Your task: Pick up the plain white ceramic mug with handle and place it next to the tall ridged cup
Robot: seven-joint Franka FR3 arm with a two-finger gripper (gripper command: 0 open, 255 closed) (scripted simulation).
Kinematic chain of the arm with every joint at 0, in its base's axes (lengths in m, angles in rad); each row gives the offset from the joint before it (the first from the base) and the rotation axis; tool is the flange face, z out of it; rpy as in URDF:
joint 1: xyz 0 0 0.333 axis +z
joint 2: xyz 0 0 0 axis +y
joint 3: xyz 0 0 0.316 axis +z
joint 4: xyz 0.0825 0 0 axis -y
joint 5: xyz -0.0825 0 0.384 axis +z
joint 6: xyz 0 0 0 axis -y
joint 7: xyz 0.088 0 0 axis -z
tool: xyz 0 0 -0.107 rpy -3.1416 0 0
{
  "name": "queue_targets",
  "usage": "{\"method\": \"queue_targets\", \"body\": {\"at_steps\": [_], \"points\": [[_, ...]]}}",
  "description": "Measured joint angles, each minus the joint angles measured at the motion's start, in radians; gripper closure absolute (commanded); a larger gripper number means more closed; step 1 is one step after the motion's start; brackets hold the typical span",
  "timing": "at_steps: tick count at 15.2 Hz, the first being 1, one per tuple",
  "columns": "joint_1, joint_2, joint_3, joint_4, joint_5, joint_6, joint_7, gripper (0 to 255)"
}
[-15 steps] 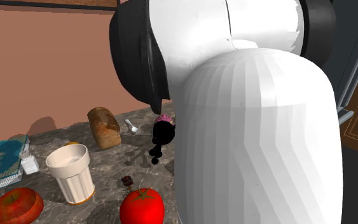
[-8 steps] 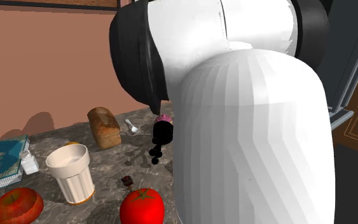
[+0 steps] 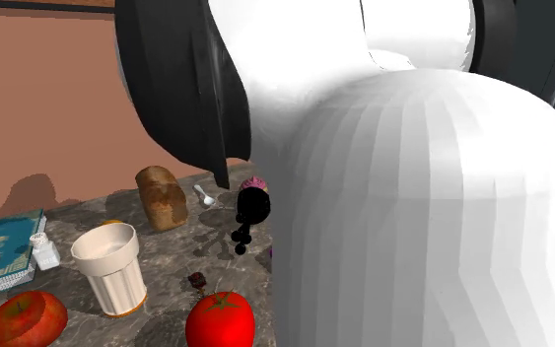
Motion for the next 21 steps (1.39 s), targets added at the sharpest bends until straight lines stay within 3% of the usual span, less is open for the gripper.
{"method": "queue_targets", "body": {"at_steps": [4, 15, 21], "points": [[0.059, -0.037, 0.040, -0.041, -0.004, -0.005, 0.098, 255], [0.200, 0.008, 0.145, 0.028, 0.022, -0.050, 0.344, 255], [0.213, 0.000, 0.154, -0.049, 0.024, 0.017, 0.371, 255]]}}
